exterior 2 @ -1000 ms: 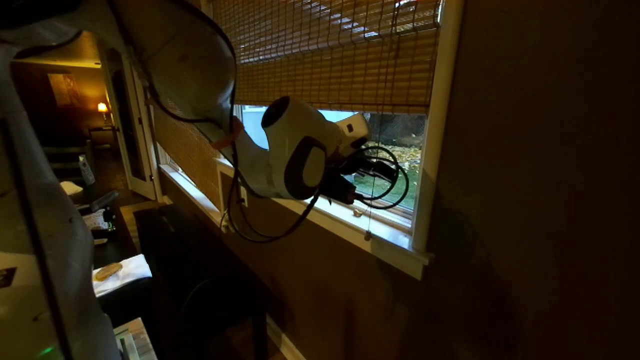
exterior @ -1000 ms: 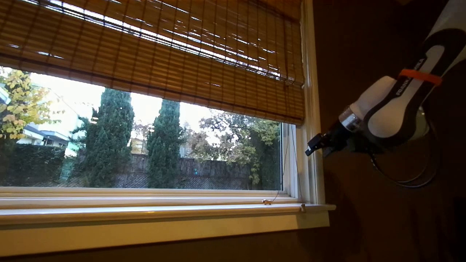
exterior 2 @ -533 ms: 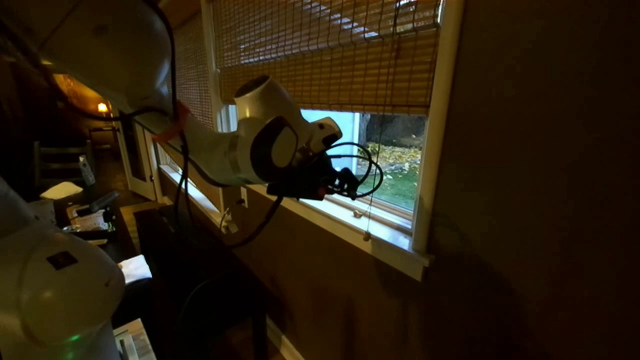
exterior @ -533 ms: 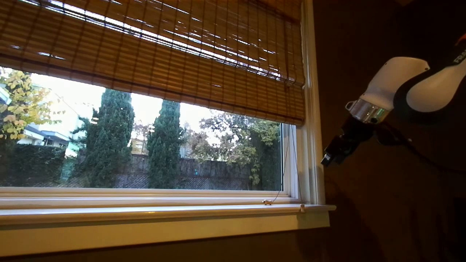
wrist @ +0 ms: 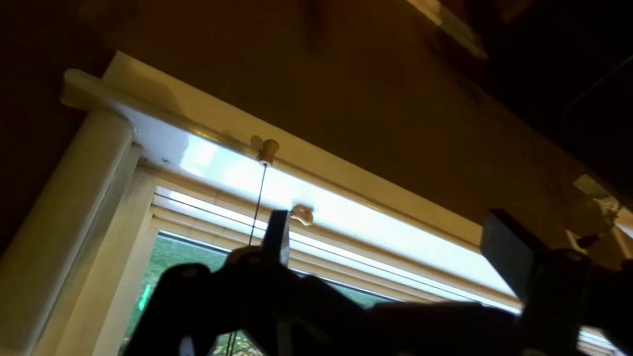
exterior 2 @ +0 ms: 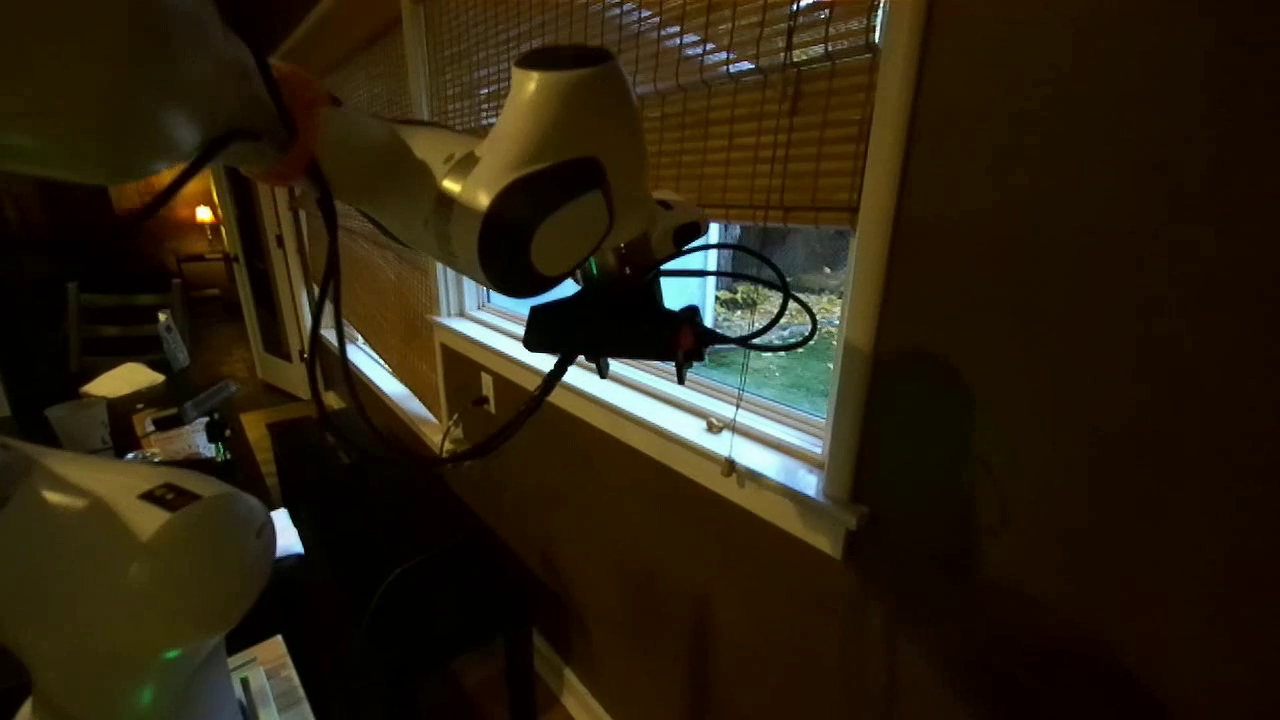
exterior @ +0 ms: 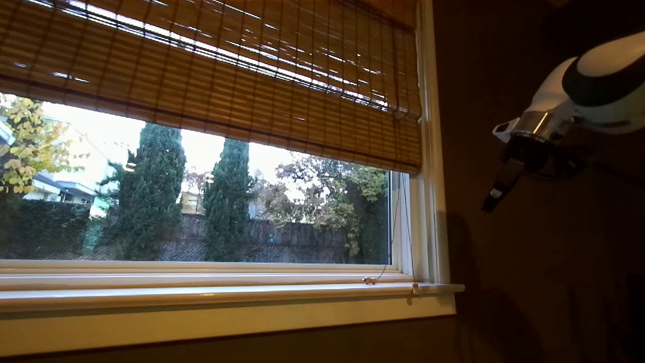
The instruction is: Pull the white cord on the right side of the window
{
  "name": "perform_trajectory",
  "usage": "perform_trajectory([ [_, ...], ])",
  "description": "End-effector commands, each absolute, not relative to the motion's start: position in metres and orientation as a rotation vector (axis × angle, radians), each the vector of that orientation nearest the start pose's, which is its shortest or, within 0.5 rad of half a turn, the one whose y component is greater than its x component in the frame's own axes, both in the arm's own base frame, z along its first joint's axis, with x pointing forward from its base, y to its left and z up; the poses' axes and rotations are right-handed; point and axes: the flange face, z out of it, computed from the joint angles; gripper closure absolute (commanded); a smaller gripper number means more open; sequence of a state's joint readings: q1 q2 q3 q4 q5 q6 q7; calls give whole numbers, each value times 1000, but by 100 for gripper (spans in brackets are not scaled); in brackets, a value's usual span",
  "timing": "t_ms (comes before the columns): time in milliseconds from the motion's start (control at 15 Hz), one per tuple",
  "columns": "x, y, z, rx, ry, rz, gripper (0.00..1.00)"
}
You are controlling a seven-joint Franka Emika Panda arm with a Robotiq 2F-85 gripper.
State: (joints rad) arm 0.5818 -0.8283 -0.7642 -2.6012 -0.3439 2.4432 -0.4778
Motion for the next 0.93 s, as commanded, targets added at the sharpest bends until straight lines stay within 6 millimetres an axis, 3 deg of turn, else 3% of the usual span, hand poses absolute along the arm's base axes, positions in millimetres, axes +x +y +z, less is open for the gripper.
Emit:
perform_trajectory([
  [0,385,-99,507,-2784,-787,-888,0],
  [333,387,-94,493,-2813,-783,-850,0],
  [867,388,-94,492,-2815,-780,-847,0],
])
